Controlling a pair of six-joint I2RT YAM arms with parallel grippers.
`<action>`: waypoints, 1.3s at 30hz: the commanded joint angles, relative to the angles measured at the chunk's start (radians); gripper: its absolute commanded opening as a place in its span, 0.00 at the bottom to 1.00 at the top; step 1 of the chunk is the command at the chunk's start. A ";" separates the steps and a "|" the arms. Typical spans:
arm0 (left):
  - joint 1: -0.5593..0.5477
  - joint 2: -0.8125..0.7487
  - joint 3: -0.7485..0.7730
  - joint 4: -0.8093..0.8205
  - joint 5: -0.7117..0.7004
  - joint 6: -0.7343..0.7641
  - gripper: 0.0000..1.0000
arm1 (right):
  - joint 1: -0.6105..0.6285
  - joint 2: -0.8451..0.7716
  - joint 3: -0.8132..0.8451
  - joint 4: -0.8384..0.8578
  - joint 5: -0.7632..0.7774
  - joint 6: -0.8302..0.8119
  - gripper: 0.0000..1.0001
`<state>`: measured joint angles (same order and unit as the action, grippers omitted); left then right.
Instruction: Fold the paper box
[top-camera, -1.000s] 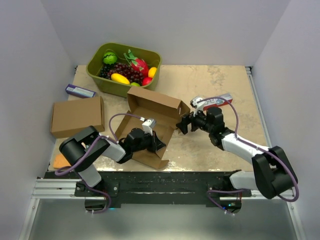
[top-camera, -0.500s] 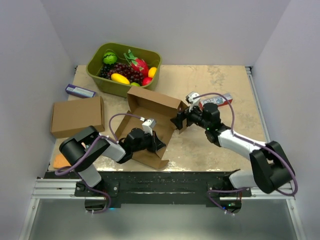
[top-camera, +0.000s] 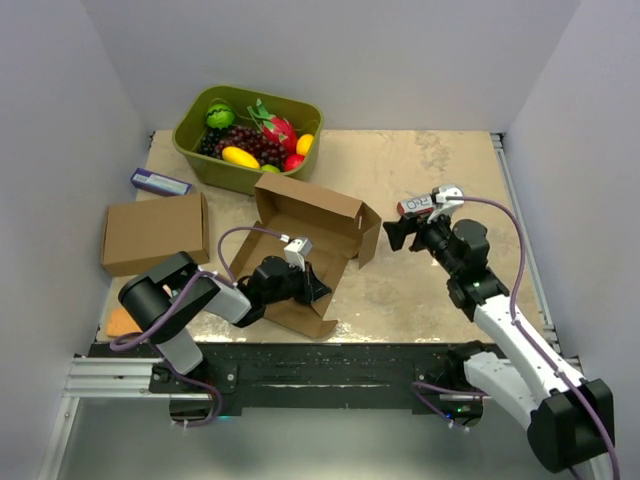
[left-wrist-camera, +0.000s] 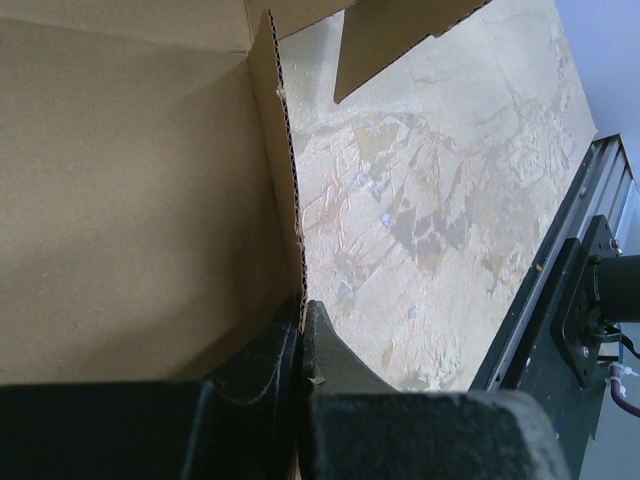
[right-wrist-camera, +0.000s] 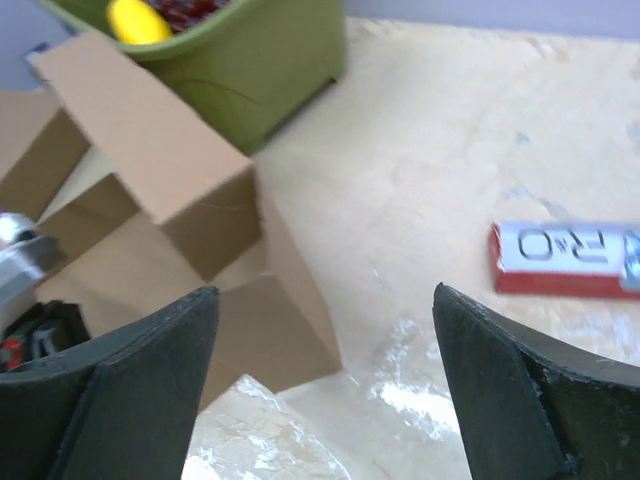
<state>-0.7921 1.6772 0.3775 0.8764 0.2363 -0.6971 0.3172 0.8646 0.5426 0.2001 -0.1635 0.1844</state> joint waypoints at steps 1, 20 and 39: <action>0.001 0.012 -0.035 -0.071 0.021 0.004 0.00 | -0.046 0.040 -0.041 -0.018 0.041 0.069 0.87; 0.001 0.026 -0.022 -0.076 0.029 0.008 0.00 | -0.035 0.373 0.006 0.243 -0.389 -0.092 0.83; 0.001 0.058 -0.005 -0.074 0.040 0.007 0.00 | 0.117 0.533 0.100 0.378 -0.156 -0.126 0.75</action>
<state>-0.7918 1.6928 0.3759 0.9001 0.2516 -0.6971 0.4179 1.3746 0.6037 0.4740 -0.4202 0.0502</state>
